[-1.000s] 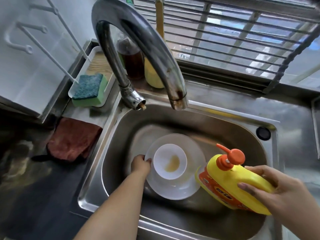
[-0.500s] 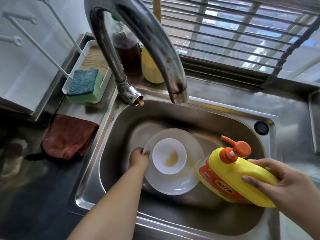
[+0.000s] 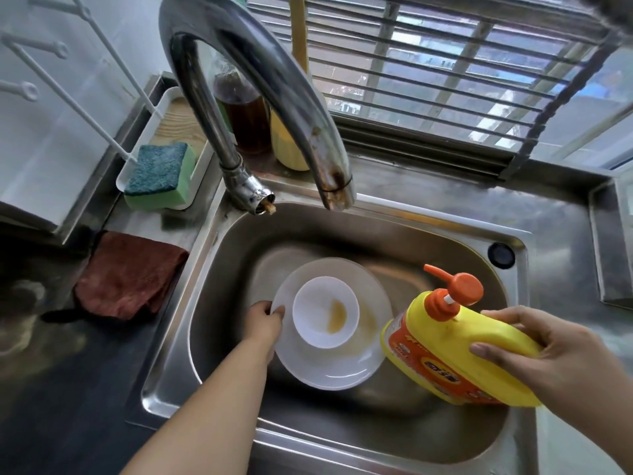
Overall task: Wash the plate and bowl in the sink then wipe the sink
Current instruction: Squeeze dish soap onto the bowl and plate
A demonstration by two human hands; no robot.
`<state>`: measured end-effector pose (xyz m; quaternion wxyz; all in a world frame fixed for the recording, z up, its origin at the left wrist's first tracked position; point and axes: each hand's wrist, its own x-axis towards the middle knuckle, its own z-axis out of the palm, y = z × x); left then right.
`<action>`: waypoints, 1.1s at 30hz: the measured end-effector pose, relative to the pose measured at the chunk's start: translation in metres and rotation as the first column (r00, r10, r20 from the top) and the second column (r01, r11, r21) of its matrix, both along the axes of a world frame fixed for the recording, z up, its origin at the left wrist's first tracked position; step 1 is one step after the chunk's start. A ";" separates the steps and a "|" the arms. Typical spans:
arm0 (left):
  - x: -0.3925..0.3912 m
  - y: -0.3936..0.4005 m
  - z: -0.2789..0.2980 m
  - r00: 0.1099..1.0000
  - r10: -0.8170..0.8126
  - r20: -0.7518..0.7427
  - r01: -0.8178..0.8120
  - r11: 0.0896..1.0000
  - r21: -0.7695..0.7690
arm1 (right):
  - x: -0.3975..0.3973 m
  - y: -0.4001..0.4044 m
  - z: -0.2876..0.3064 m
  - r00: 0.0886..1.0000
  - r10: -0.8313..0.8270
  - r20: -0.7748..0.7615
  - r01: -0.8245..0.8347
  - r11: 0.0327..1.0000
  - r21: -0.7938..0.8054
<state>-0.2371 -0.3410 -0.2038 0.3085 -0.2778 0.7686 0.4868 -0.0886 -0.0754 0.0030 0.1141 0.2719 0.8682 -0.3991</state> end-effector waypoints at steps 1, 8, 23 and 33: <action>-0.001 -0.002 0.001 0.999 0.038 0.005 -0.038 0.999 0.012 | -0.001 -0.001 -0.001 1.000 -0.004 0.002 0.004 1.000 0.008; -0.008 -0.014 0.003 0.971 0.236 0.043 -0.238 0.969 0.059 | -0.005 -0.006 -0.008 1.000 -0.017 0.013 0.017 1.000 0.009; -0.011 -0.005 0.014 0.963 0.248 0.105 -0.252 0.968 0.020 | -0.014 -0.014 -0.024 0.992 0.015 0.124 -0.025 0.997 0.076; 0.076 0.036 0.122 0.996 0.092 -0.020 -0.085 0.968 0.236 | -0.004 -0.054 -0.041 0.969 0.058 0.240 -0.102 0.979 0.178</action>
